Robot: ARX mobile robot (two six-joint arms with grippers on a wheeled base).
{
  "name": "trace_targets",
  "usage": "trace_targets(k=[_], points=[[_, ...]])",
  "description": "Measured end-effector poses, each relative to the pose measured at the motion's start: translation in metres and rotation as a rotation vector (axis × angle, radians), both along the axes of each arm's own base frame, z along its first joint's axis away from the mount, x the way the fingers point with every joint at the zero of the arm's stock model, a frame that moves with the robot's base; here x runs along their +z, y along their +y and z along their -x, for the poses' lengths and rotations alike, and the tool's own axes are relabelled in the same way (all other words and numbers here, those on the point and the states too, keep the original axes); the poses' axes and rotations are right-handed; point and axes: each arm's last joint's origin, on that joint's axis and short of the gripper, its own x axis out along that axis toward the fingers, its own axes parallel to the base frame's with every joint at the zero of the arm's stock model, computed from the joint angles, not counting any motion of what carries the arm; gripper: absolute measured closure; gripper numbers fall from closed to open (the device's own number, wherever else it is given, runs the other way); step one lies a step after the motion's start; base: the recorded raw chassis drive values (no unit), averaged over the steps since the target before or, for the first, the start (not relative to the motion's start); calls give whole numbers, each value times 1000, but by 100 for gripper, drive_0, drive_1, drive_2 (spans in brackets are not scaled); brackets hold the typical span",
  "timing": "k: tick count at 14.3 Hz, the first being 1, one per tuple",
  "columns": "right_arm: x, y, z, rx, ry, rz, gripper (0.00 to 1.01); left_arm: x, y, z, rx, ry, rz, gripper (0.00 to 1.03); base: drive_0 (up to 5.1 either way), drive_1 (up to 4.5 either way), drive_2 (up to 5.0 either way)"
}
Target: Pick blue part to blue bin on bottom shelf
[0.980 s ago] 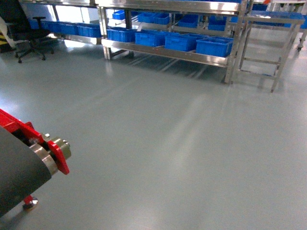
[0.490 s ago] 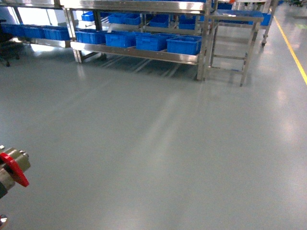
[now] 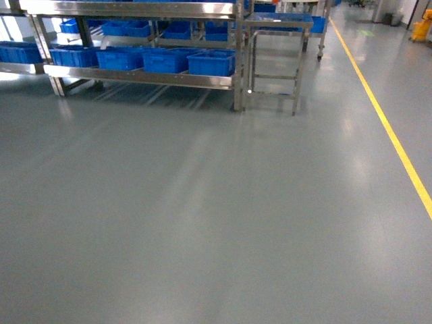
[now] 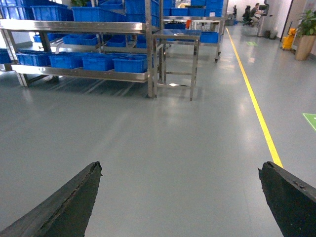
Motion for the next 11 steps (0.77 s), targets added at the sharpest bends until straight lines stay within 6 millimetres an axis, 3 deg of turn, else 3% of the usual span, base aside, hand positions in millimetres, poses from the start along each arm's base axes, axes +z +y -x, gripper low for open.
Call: trace_targets(k=[11], points=[[0, 0, 0, -1, -1, 0, 3, 0, 0, 0, -4, 2, -1, 60, -140, -140, -140]])
